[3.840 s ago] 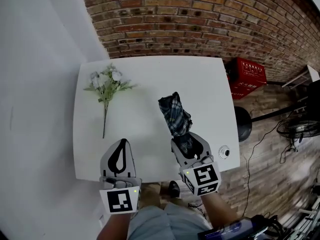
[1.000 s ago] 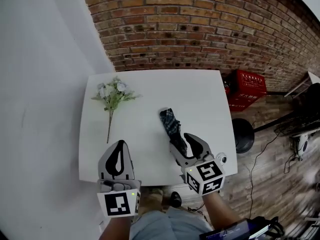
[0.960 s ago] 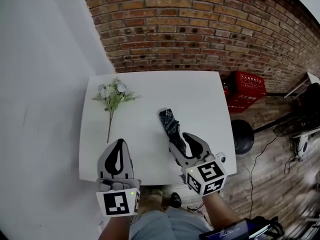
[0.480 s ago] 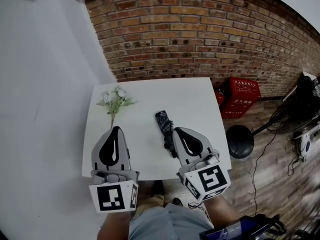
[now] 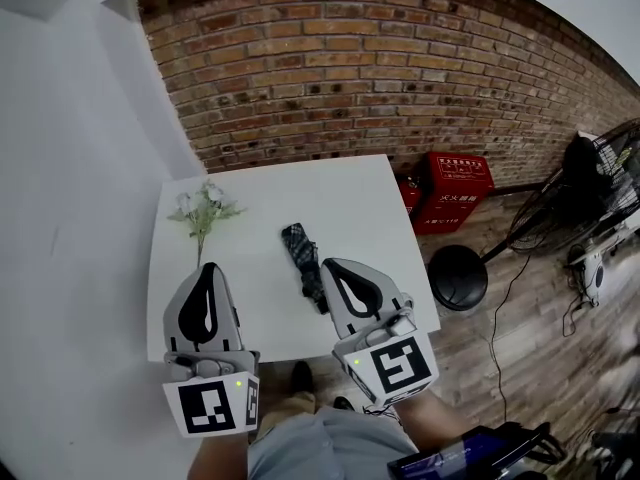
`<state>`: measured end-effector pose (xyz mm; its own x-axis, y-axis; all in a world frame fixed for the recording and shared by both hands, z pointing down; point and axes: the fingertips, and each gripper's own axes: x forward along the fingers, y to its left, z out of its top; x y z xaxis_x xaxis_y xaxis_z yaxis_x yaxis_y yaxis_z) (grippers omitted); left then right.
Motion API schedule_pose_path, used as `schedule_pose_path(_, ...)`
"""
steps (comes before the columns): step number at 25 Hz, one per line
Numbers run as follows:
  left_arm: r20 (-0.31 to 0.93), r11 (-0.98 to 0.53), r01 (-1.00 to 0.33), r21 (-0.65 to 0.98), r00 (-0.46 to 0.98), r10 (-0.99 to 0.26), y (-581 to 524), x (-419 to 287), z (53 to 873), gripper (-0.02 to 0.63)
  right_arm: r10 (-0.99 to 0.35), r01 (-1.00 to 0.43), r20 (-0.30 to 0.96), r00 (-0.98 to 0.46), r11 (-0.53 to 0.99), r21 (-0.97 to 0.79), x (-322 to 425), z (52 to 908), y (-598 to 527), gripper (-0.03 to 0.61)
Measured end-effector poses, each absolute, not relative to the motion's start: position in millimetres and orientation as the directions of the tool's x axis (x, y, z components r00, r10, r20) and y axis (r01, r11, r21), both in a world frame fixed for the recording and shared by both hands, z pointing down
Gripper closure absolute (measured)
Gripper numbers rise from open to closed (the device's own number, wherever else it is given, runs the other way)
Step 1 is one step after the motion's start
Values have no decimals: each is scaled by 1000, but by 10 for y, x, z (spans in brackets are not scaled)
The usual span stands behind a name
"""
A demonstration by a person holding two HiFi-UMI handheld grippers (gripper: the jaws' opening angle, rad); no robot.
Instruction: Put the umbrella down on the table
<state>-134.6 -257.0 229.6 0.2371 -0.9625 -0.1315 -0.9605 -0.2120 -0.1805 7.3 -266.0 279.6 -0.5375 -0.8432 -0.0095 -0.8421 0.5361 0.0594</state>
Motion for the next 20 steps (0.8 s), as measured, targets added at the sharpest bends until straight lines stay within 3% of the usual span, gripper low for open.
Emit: schedule_pose_path(20, -119, -208, -957, -201, 235, -965, -2533, -1236, 2359, 604, -841, -841, -16, -540, 539, 40, 150, 2814, -2676, 575)
